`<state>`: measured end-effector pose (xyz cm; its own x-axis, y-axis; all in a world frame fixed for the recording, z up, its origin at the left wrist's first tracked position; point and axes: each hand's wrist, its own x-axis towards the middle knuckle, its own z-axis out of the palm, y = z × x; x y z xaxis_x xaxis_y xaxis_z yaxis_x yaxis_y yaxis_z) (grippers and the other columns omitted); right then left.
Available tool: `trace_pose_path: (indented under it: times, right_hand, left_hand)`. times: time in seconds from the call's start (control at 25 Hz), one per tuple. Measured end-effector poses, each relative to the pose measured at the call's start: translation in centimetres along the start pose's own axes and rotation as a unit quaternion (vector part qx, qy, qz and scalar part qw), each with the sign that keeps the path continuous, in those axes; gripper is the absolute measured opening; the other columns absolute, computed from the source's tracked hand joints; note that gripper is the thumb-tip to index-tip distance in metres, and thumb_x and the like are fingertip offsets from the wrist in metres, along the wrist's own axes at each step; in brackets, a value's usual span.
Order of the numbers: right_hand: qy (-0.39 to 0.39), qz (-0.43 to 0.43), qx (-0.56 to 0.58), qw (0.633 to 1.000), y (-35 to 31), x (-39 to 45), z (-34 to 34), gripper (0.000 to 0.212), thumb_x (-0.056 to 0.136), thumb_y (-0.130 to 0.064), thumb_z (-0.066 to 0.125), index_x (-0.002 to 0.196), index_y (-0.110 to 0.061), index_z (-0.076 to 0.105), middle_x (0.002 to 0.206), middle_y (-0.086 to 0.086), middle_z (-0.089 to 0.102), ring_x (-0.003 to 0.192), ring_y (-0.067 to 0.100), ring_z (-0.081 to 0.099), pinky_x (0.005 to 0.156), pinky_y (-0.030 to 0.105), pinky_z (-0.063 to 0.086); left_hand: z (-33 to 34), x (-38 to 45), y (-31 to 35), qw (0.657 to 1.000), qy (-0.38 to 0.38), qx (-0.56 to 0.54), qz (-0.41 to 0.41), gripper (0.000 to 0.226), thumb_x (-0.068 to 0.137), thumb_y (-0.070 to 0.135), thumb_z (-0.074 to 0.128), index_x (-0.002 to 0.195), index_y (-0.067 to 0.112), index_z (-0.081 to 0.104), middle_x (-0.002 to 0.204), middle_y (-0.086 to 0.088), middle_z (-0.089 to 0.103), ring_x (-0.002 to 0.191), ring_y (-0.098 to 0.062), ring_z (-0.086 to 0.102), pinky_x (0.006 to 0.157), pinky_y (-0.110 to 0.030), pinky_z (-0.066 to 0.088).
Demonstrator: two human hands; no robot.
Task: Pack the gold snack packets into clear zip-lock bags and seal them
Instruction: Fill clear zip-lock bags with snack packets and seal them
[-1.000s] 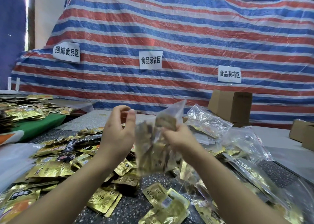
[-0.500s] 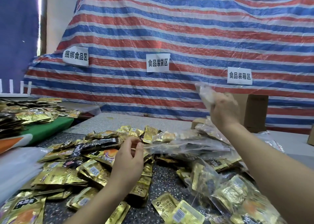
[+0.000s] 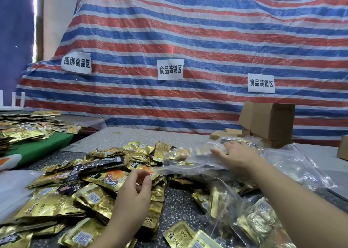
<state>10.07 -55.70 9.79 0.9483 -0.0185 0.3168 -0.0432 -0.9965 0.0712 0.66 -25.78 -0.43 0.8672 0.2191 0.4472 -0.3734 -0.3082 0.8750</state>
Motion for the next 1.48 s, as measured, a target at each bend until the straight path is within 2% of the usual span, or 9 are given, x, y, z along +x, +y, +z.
trace_pose_path:
  times: [0.08,0.16,0.32,0.52,0.72,0.88,1.08,1.32,1.48]
  right_hand:
    - [0.033,0.003,0.028,0.999,-0.2,0.0,0.0,0.121,0.063,-0.09,-0.018,0.142,-0.029,0.05,0.149,0.001,0.049,0.137,0.024,0.044,0.11,0.05,0.034]
    - [0.093,0.016,0.032,0.995,-0.2,0.3,-0.1,0.11,0.073,-0.081,-0.016,0.134,-0.029,0.057,0.139,0.001,0.059,0.128,0.023,0.052,0.106,0.047,0.035]
    - [0.166,0.04,-0.003,0.985,-0.2,0.9,-0.4,0.073,0.098,-0.063,0.009,0.133,-0.022,0.058,0.134,0.004,0.062,0.121,0.025,0.056,0.1,0.042,0.038]
    - [0.231,0.017,-0.026,0.973,-1.0,0.8,-1.5,0.05,0.099,-0.052,0.023,0.1,-0.018,0.059,0.106,0.006,0.067,0.098,0.028,0.06,0.082,0.039,0.039]
    - [0.297,-0.009,-0.029,0.954,-2.1,0.6,-2.0,0.047,0.096,-0.048,0.029,0.095,-0.015,0.062,0.094,0.007,0.068,0.087,0.028,0.061,0.079,0.04,0.036]
    - [0.311,-0.036,-0.018,0.95,-3.7,0.3,-2.4,0.055,0.091,-0.049,0.022,0.096,-0.014,0.064,0.091,0.005,0.067,0.083,0.027,0.06,0.08,0.04,0.035]
    - [0.345,-0.05,0.005,0.937,-6.8,-0.6,-3.6,0.038,0.095,-0.038,0.032,0.076,-0.014,0.053,0.073,0.003,0.061,0.062,0.024,0.048,0.07,0.037,0.034]
    - [0.341,-0.085,0.053,0.935,-9.1,-1.6,-4.3,0.026,0.096,-0.03,0.044,0.074,-0.015,0.047,0.07,-0.002,0.051,0.063,0.022,0.047,0.069,0.036,0.038]
    - [0.319,-0.121,0.103,0.934,-11.0,-3.4,-2.8,0.023,0.096,-0.027,0.046,0.075,-0.016,0.051,0.069,-0.002,0.051,0.063,0.02,0.047,0.067,0.034,0.033]
  left_hand:
    - [0.0,-0.3,0.0,1.0,0.004,0.0,0.008,0.011,0.099,0.031,0.051,0.096,0.041,0.056,0.078,-0.003,0.067,0.066,-0.013,0.064,0.047,-0.019,0.047]
    - [-0.3,-0.3,0.1,1.0,0.011,-0.002,0.016,0.012,0.099,0.027,0.052,0.097,0.038,0.057,0.077,-0.006,0.067,0.062,-0.011,0.062,0.042,-0.018,0.044]
    - [-0.7,0.0,0.1,0.999,0.031,0.008,0.027,0.016,0.1,0.023,0.051,0.091,0.036,0.058,0.078,-0.002,0.067,0.07,-0.011,0.065,0.048,-0.023,0.05]
    - [-0.7,0.0,-0.2,0.998,0.036,0.026,0.048,0.018,0.099,0.023,0.052,0.088,0.037,0.057,0.076,-0.001,0.066,0.072,-0.005,0.062,0.05,-0.022,0.05]
    - [-0.8,0.0,-0.3,0.997,0.034,0.038,0.053,0.018,0.099,0.024,0.052,0.088,0.038,0.057,0.081,0.005,0.065,0.073,-0.002,0.059,0.052,-0.02,0.049]
    - [-0.8,0.0,-0.3,0.996,0.036,0.052,0.057,0.017,0.099,0.026,0.051,0.088,0.038,0.056,0.081,0.008,0.063,0.069,-0.009,0.058,0.053,-0.021,0.044]
    - [-0.9,0.1,-0.5,0.997,0.034,0.043,0.048,0.016,0.099,0.026,0.05,0.089,0.037,0.056,0.083,0.005,0.062,0.068,-0.011,0.057,0.053,-0.019,0.039]
    - [-0.9,0.2,-0.6,0.997,0.038,0.053,0.048,0.017,0.099,0.026,0.05,0.088,0.037,0.056,0.083,0.005,0.062,0.067,-0.009,0.056,0.053,-0.017,0.038]
    - [-0.8,0.4,-0.6,0.995,0.039,0.064,0.058,0.017,0.1,0.026,0.05,0.088,0.037,0.055,0.08,0.005,0.06,0.066,-0.008,0.055,0.052,-0.017,0.037]
